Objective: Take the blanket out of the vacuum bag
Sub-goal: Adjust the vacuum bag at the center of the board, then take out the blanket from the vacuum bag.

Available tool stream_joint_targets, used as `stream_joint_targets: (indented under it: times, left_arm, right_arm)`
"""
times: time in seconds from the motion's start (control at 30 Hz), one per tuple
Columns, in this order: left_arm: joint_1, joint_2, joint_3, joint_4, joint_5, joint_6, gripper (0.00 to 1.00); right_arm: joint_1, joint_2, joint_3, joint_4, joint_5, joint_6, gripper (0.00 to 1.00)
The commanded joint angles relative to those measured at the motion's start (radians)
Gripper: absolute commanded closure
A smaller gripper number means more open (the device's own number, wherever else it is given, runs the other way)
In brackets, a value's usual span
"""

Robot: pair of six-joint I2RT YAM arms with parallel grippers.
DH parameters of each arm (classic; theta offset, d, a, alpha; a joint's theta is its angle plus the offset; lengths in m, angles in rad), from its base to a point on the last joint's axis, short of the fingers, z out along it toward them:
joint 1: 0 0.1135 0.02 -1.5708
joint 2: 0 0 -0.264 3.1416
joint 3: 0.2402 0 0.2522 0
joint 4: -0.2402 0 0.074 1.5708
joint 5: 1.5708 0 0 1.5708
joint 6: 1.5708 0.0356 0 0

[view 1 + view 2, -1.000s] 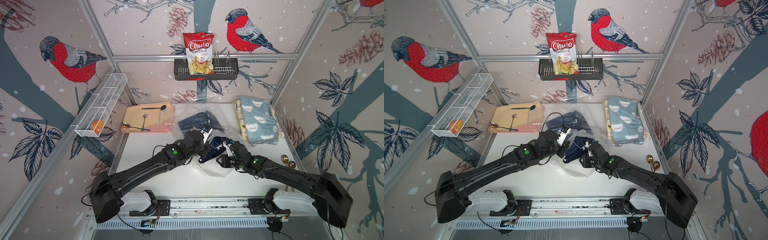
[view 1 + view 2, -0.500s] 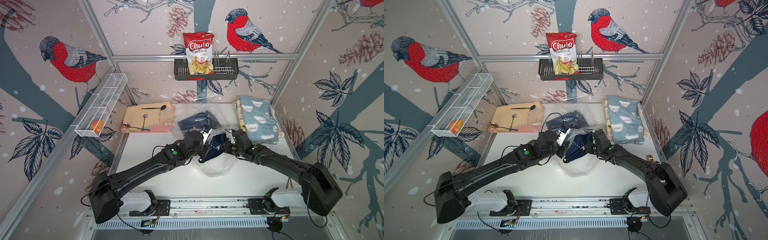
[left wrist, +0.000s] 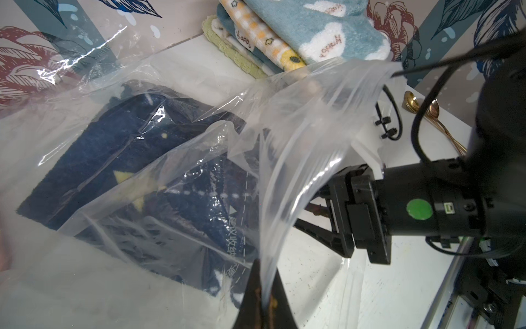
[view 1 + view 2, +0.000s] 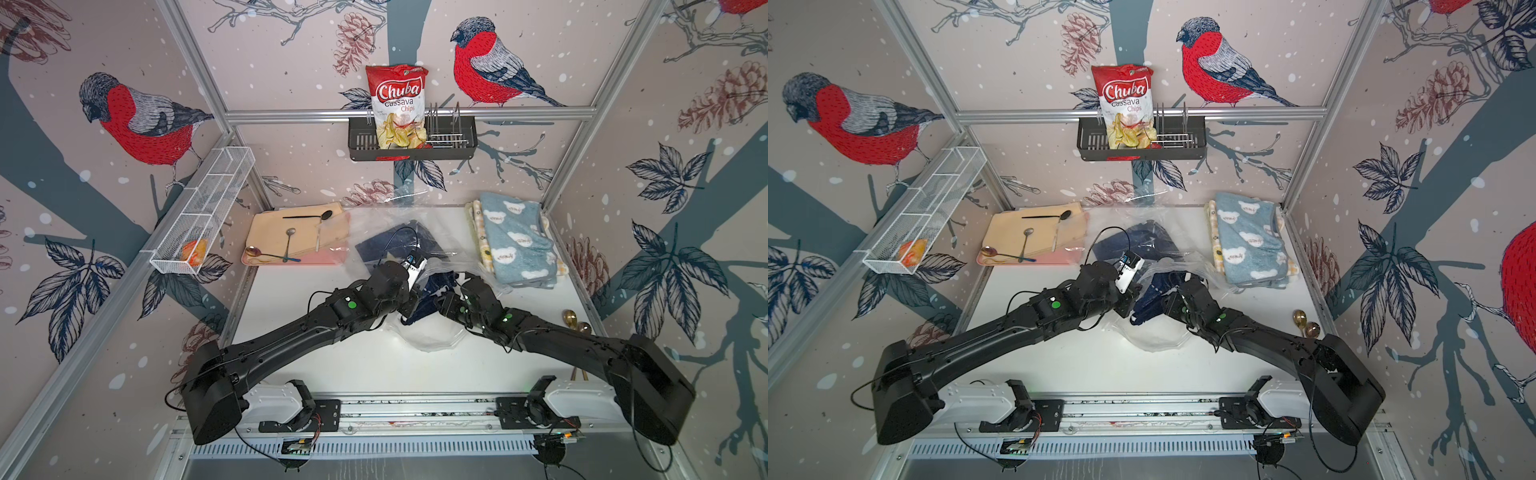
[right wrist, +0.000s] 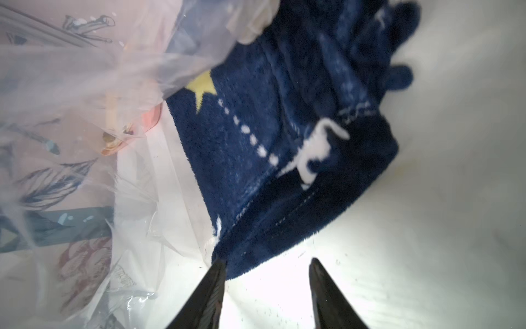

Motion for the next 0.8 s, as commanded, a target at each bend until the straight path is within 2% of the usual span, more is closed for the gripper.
stream_joint_targets:
  times: [0.0,0.3,0.5,0.77]
  left_arm:
    - [-0.008,0.008,0.005,0.02,0.016,-0.004,0.99]
    - [-0.02,0.01,0.004,0.018,0.01,-0.004,0.98]
    - [-0.023,0.016,0.005,0.015,0.008,-0.004,0.97]
    - [-0.026,0.013,0.004,0.013,-0.007,-0.001,0.97]
  right_arm:
    - [0.042,-0.023,-0.058,0.225,0.073,0.205,0.48]
    - [0.053,0.069,-0.186,0.427,0.111,0.416,0.4]
    - [0.046,0.122,-0.196,0.464,0.149,0.456,0.35]
    - [0.05,0.252,-0.164,0.512,0.175,0.547,0.34]
